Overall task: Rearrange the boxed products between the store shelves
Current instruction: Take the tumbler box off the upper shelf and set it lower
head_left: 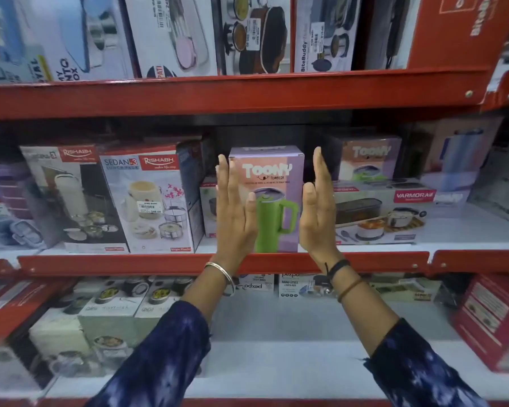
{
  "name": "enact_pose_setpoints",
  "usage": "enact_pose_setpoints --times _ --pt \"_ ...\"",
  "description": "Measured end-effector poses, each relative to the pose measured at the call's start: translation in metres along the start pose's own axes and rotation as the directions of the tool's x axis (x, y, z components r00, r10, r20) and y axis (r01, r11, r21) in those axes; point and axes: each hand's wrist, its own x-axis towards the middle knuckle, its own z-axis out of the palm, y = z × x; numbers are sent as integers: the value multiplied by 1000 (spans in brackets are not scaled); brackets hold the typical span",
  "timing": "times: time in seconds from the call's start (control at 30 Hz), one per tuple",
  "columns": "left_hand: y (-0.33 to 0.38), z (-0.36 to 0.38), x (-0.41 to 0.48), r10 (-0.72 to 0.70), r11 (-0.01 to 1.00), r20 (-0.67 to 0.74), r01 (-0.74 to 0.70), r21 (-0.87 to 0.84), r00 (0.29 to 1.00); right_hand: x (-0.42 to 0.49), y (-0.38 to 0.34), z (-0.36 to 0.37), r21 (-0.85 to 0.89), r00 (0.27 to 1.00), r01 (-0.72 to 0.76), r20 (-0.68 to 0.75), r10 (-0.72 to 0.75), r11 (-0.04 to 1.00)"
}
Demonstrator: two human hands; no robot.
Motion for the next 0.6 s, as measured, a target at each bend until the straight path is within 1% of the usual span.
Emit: enact_pose_setpoints --times 0.03,0.1,0.13,0.2,0.27,0.33,0.4,0.5,0.6 --pt "-1 1 -2 -50 998 -24 49 -48 998 -3 1 3 35 997 -72 -2 72 997" --pt "-3 1 -3 -121 991 -28 119 -60 992 -8 5 8 75 972 -233 55 230 970" --pt "0 1 -6 -162 986 -14 161 -45 987 -11 5 12 102 947 -313 109 302 944" --pt "-3 -1 -6 -266 963 -3 266 34 964 -10 10 13 85 915 -392 138 379 916" --pt "-14 -4 0 -336 934 -12 335 127 942 -3 16 11 35 903 -418 123 411 908" --pt "-24 -6 6 -343 931 39 334 144 939 3 22 7 -9 908 -407 108 405 913" --pt "-27 -10 11 -321 943 72 312 110 944 7 24 3 -19 913 -390 117 390 920" --pt "-20 -18 9 -309 951 67 307 38 949 10 19 -9 37 907 -397 166 386 917" --pt "-10 -23 3 -297 949 62 302 -91 953 7 6 -25 111 923 -363 176 341 925"
